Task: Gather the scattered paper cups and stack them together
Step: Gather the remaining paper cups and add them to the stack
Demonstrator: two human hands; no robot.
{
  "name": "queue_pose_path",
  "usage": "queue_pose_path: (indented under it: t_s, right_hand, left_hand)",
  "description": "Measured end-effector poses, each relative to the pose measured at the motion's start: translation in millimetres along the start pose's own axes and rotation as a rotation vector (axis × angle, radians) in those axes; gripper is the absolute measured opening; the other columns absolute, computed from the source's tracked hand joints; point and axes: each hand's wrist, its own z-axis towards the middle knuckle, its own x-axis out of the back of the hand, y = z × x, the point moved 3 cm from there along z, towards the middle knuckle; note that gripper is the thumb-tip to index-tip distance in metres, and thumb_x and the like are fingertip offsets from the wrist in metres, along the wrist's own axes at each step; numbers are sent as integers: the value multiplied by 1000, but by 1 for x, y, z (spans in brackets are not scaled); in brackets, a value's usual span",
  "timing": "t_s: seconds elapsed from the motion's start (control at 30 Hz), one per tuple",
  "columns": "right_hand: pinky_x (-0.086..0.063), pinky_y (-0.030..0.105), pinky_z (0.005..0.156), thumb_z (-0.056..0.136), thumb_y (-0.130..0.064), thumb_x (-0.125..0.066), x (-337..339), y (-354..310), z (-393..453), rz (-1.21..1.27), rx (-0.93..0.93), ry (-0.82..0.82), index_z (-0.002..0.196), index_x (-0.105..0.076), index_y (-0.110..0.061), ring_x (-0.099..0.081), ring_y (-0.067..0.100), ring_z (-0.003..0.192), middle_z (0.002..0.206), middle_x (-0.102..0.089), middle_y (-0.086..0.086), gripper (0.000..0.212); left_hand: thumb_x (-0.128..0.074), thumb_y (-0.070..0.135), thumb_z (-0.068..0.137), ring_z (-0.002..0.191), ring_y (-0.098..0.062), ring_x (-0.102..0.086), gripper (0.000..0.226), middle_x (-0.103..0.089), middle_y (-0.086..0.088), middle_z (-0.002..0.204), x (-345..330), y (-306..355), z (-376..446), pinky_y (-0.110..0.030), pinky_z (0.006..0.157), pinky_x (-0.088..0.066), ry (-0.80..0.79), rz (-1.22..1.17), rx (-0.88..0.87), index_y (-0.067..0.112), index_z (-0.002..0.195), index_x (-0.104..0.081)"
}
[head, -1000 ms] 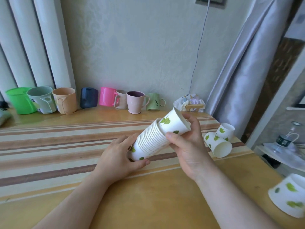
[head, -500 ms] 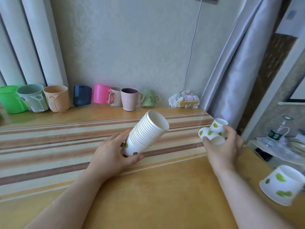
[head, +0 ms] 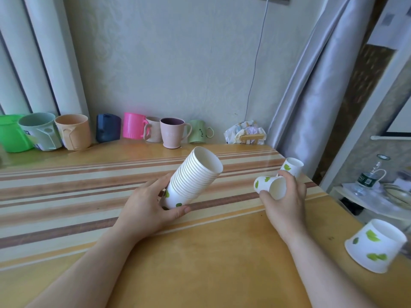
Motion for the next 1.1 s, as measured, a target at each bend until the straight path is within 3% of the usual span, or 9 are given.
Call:
queue_pose_path:
  t_s: [0.07,0.17,0.3,0.4,0.53,0.67,0.8,0.97,1.1]
  right_hand:
    - [-40,31,99,88,-23,-79,-1,-9,-6,25,39,-6,157,-41,-43,-43,6,124,148,-37,-15,81]
    - [-44,36,104,83,-27,-85,-3,-13,-7,95,-11,22,158,-37,-37,-49,17,133,148,-49,-11,90]
    - [-45,32,88,80,-25,-88,-11,-6,-5,97,-57,-32,140,-52,-31,-59,21,114,128,-62,-8,70]
    - [-49,32,78,80,-24,-88,-18,0,-5,141,-94,-88,123,-61,-31,-68,20,110,116,-72,-10,51]
    - [-54,32,82,81,-20,-88,-19,-4,-6,274,-110,-81,120,-64,-35,-71,13,109,111,-75,-14,49]
    - [-59,44,103,96,-10,-77,-11,-29,-7,757,-199,-13,129,-62,-34,-75,21,117,121,-77,-5,43]
    - [-58,46,102,104,-20,-65,-5,-76,-9,1147,-230,-203,123,-70,-27,-79,20,109,116,-81,-2,20]
    - [-62,52,99,83,-13,-80,-32,-108,-24,881,-1,-360,131,-63,-24,-77,24,111,116,-80,0,52]
    - [-60,58,104,83,-11,-88,-48,-98,-32,806,-19,-367,134,-63,-32,-74,22,119,125,-77,-2,60]
  left_hand:
    - [-75,77,65,99,11,-57,88,-65,33,106,1,0,0,-20,77,-45,3,-7,-3,54,147,-52]
    - [-77,75,65,98,12,-57,87,-65,33,106,0,0,0,-22,76,-45,6,-8,-3,54,146,-53]
    - [-74,78,65,99,10,-58,86,-66,33,107,-1,-1,0,-27,79,-49,-5,-7,2,53,144,-53]
    - [-81,69,68,98,9,-59,83,-63,35,107,-1,-1,0,-28,79,-51,-12,4,9,50,144,-55]
    - [-90,51,71,89,1,-61,62,-65,26,96,-1,1,2,-23,73,-49,-10,66,11,43,128,-67]
    - [-90,51,70,89,0,-64,56,-71,23,93,-3,-2,3,-27,77,-55,-24,52,11,45,122,-70]
    - [-90,52,69,90,-1,-64,57,-72,24,94,-3,-4,3,-29,80,-55,-28,34,17,46,122,-69]
    - [-89,51,70,89,2,-64,57,-72,25,94,-3,-4,2,-26,77,-54,-28,35,8,48,123,-69]
    - [-90,53,70,94,3,-63,64,-71,29,98,-3,-1,3,-18,76,-48,-23,29,-9,49,130,-67]
